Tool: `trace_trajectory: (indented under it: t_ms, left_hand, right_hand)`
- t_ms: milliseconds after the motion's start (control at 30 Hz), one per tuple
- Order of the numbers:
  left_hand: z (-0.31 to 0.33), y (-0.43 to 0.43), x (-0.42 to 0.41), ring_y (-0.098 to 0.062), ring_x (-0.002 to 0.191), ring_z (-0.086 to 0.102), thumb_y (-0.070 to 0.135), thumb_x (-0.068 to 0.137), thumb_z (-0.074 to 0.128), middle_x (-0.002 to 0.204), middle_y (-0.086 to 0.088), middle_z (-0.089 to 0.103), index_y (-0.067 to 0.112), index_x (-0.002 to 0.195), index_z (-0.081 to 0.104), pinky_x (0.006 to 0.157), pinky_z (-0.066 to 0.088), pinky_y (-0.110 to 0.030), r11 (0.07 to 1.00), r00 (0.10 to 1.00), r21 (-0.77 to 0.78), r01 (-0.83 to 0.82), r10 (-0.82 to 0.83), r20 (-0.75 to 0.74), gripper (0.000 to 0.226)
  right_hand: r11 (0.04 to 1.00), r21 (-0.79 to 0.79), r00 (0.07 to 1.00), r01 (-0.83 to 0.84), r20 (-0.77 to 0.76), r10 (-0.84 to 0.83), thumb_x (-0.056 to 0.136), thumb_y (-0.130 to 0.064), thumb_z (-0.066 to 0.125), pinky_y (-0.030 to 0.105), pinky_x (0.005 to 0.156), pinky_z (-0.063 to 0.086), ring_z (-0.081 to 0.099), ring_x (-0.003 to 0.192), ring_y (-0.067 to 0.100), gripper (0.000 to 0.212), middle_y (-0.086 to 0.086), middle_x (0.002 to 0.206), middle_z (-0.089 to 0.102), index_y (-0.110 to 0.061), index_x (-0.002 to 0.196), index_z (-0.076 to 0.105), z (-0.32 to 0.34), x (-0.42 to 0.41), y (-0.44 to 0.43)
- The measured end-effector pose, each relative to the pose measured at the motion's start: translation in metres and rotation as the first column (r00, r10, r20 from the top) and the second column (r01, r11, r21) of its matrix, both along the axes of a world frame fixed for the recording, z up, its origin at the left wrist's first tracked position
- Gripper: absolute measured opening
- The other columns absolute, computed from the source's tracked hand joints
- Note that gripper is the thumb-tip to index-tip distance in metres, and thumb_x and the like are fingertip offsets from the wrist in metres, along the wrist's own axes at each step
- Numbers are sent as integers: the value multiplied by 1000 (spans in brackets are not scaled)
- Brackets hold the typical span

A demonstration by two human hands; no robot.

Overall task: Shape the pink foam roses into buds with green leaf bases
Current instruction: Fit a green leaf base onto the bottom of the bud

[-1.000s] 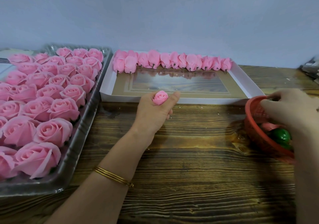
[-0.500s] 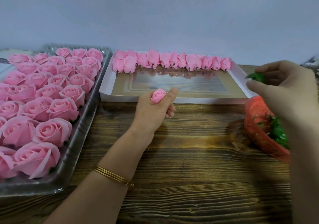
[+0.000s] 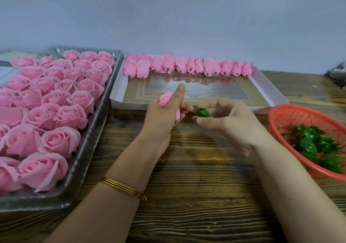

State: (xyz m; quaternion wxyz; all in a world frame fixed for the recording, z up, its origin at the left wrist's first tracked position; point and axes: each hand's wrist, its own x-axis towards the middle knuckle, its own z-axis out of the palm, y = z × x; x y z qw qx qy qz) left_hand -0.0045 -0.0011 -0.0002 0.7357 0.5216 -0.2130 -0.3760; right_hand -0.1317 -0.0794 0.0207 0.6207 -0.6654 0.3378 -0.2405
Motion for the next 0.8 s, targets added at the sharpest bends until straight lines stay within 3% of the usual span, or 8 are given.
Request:
trace_trajectory:
  t_ms: [167,233,367,567,800]
  left_hand:
    - [1,0,0,-5,60,63,36,96,57,62,1,66,17,57,53,69,47,-24,1000,1000,0,-22,22,3,43]
    - [1,0,1,-6,61,63,36,96,56,63,0,67,17,57,53,64,49,-21,1000,1000,-6,-18,18,2,43]
    - [0,0,0,-9,66,63,38,96,56,68,-2,69,20,54,54,58,50,-17,1000,1000,-9,-3,3,5,46]
    - [-1,0,1,-17,79,64,39,96,55,75,-5,70,18,56,53,78,55,-33,999,999,-23,44,-44,-12,45]
    - [-2,0,-1,-13,67,67,38,96,55,71,-4,71,18,52,54,64,57,-27,997,998,-46,63,-65,-28,49]
  right_hand:
    - [998,57,999,-14,-42,17,70,13,76,56,95,50,59,82,30,32,18,84,60,1,97,63,-10,7,6]
    - [999,35,997,-22,-71,25,70,10,78,58,96,49,59,83,29,33,20,86,61,1,98,65,-13,8,7]
    - [998,-27,992,-58,-115,54,70,4,81,48,90,53,62,77,22,37,26,94,67,3,103,66,-17,12,11]
    - [999,-8,999,-36,-41,35,68,8,81,34,81,56,64,76,20,36,12,82,69,5,101,65,-25,16,13]
    - [998,-23,998,-52,32,53,67,13,79,24,77,56,66,74,13,32,2,80,69,4,93,63,-29,21,18]
